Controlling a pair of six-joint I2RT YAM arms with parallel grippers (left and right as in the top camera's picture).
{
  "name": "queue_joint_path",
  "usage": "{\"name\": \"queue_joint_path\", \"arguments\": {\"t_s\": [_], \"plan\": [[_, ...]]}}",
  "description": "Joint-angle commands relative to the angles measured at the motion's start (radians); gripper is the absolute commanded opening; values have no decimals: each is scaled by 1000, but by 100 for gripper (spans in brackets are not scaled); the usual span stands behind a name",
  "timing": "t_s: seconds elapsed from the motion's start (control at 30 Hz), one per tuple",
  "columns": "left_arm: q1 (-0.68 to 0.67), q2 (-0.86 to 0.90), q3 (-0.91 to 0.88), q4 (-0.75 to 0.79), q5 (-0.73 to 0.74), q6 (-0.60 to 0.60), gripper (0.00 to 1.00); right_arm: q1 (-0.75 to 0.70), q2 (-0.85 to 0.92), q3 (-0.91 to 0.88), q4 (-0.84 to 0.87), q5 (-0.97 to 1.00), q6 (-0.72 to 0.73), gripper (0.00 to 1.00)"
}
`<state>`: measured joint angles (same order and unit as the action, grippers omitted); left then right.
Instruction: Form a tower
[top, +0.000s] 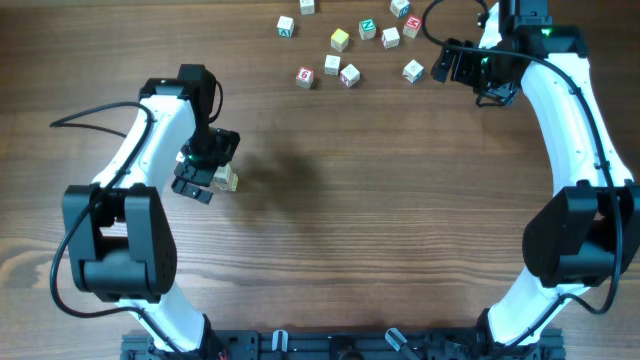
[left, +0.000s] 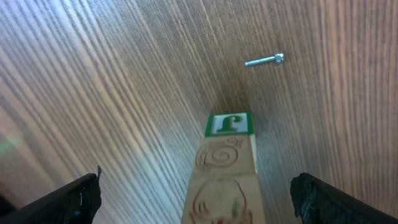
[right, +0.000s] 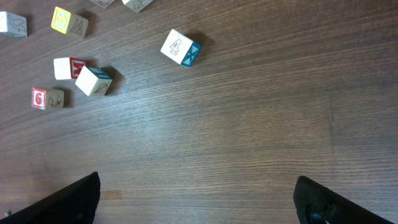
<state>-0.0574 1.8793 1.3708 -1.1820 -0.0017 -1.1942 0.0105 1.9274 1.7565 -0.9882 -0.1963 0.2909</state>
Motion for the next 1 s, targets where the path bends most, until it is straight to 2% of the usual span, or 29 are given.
{"name": "queue_joint_path", "arguments": {"t_s": [0.0, 0.07, 0.23, 0.37, 0.47, 0.63, 0.8, 0.97], "plan": [[1, 6, -64, 62, 6, -30, 100, 5, 14, 2, 0, 17, 0, 100], [1, 6, -94, 124, 25, -30, 100, 5, 14, 2, 0, 17, 0, 100], [1, 6, -97, 166, 27, -29, 100, 5, 14, 2, 0, 17, 0, 100], [1, 6, -97, 169, 16, -29, 92, 5, 14, 2, 0, 17, 0, 100], [1, 6, -98, 167, 16, -29, 91, 5, 14, 2, 0, 17, 0, 100], [1, 6, -157, 201, 16, -48, 94, 5, 14, 2, 0, 17, 0, 100], [1, 6, -180, 233, 20, -48, 93, 5, 14, 2, 0, 17, 0, 100], [1, 6, -180, 244, 21, -47, 84, 5, 14, 2, 0, 17, 0, 100]]}}
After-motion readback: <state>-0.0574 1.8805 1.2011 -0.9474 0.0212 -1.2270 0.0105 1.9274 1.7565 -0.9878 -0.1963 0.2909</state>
